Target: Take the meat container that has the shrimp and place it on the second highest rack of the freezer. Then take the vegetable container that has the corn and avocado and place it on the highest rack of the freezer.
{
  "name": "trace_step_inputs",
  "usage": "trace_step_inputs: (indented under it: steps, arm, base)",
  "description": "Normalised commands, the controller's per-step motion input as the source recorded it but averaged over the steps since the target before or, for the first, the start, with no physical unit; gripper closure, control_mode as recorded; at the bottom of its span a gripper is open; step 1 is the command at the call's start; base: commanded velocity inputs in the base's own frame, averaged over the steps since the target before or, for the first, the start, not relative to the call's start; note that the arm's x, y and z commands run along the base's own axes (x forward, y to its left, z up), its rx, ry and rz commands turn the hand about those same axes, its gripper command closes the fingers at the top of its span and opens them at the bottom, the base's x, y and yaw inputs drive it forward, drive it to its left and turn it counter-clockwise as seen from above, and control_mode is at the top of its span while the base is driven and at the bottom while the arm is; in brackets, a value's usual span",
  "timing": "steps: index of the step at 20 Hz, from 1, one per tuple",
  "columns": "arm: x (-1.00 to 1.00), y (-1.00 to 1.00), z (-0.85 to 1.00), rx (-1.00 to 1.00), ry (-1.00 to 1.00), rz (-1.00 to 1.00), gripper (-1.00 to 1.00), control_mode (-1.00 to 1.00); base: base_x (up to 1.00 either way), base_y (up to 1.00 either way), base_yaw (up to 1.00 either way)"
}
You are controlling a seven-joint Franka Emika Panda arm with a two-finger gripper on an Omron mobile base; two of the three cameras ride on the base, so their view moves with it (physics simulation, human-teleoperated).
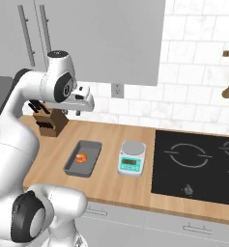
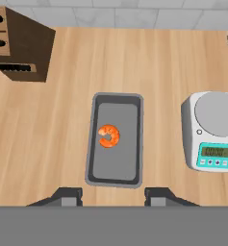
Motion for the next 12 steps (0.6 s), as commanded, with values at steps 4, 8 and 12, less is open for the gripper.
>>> trace_step_inputs:
  steps: [4, 8, 12]
  arm:
    - [-0.22, 0.00, 0.00, 0.00, 0.00, 0.00, -1.00, -1.00]
    - [-0.23, -0.19, -0.20, 0.05, 0.00, -0.05, -1.00, -1.00]
    - [-0.02, -0.33, -0.54, 0.13, 0.00, -0.06, -1.00, -1.00]
  base:
    - [0.00, 0.00, 0.00]
    - [0.00, 0.00, 0.00]
    - [0.00, 0.00, 0.00]
